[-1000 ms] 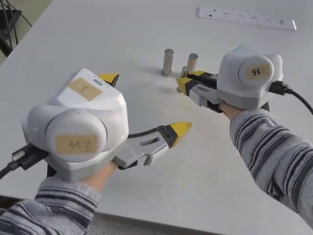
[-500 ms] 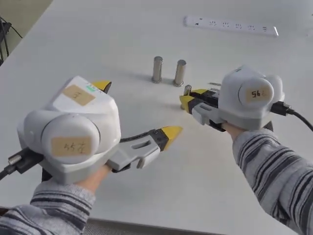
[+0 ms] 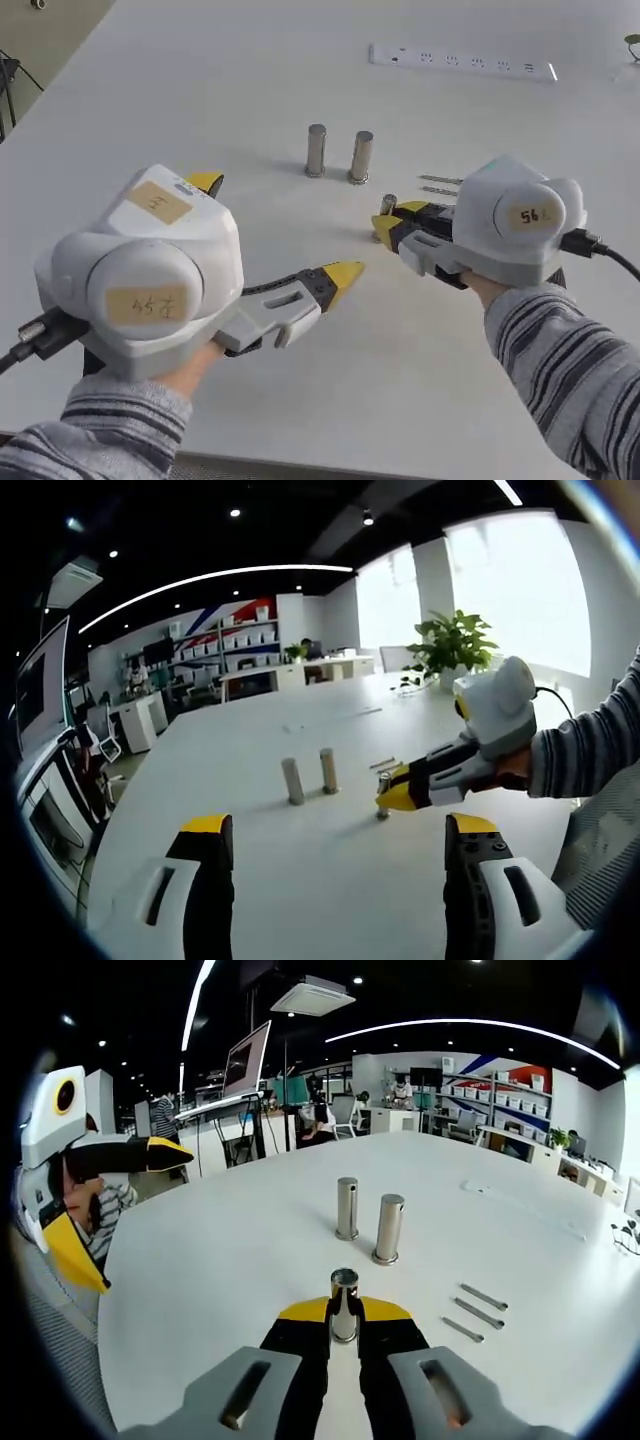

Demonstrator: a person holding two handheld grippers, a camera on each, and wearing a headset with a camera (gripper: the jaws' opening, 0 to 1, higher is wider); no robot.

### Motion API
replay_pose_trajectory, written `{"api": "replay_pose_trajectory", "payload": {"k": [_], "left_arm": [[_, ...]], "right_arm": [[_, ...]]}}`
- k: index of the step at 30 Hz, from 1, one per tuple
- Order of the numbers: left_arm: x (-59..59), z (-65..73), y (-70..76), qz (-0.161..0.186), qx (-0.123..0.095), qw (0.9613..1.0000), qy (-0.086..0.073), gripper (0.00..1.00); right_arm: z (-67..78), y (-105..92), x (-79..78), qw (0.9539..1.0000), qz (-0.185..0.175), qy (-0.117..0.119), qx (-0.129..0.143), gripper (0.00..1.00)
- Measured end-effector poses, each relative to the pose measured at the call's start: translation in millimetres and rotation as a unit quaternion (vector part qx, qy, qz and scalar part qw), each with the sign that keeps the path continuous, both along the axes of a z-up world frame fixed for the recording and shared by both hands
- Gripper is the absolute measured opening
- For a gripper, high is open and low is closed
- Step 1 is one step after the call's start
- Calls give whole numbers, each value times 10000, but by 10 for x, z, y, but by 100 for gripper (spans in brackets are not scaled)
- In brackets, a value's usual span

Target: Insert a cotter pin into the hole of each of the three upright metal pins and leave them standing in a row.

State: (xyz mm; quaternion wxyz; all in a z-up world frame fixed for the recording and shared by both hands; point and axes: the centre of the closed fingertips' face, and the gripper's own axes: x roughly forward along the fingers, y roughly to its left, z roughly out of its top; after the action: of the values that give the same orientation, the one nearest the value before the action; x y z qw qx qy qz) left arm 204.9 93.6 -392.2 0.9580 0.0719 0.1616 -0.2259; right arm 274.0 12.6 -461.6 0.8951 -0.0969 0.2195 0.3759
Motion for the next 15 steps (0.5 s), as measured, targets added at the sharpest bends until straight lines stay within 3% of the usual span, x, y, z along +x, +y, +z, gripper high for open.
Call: {"api": "replay_pose_trajectory", "payload": {"k": [10, 13, 15], "left_arm": [[4, -3, -3, -2, 21, 10000, 12, 86], [7, -8, 4, 18, 12, 10000, 39, 86], [9, -5, 8, 28, 11, 10000, 34, 86]], "right_arm": [[6, 22, 17, 10000, 75, -16, -29, 5], [-53, 16, -13, 9997, 87, 217, -76, 8], [-40, 17, -26, 9998, 110, 176, -67, 11]]}}
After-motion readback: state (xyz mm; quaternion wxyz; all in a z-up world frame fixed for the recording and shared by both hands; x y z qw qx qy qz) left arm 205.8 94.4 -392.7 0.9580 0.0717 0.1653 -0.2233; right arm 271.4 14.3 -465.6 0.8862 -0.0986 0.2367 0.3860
